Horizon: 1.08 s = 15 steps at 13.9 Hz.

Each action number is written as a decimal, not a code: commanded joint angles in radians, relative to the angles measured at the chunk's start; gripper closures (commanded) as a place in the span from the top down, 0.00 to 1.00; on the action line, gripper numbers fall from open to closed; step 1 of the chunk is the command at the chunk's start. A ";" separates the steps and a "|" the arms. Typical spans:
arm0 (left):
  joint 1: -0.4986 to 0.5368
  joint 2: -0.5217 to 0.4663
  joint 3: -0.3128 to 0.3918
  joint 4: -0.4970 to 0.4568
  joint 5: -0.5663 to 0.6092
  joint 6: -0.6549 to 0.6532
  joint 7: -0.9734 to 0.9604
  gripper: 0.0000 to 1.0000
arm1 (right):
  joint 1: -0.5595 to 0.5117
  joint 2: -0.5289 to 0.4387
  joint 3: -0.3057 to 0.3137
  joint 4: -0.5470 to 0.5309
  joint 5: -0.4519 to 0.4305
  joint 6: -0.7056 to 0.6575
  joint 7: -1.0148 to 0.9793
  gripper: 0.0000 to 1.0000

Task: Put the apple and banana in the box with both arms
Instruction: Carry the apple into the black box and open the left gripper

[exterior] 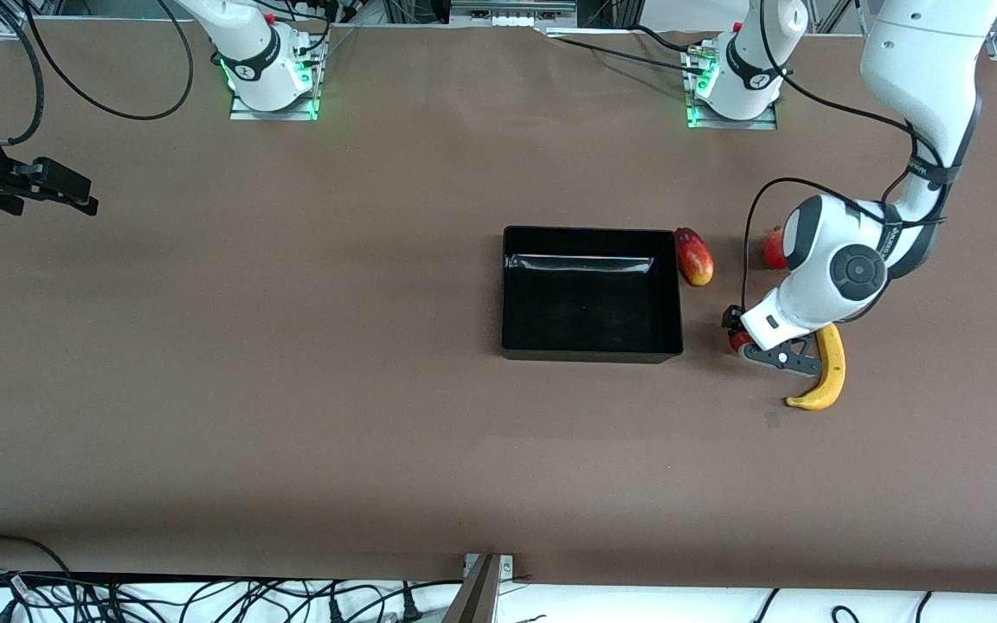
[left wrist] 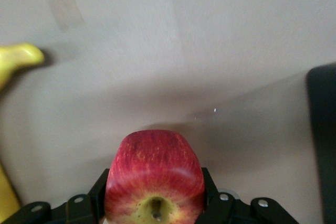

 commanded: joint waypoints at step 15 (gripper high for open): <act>-0.507 0.121 -0.096 0.341 -0.060 -0.227 -0.870 0.00 | -0.015 -0.004 0.008 0.006 0.018 -0.015 0.010 1.00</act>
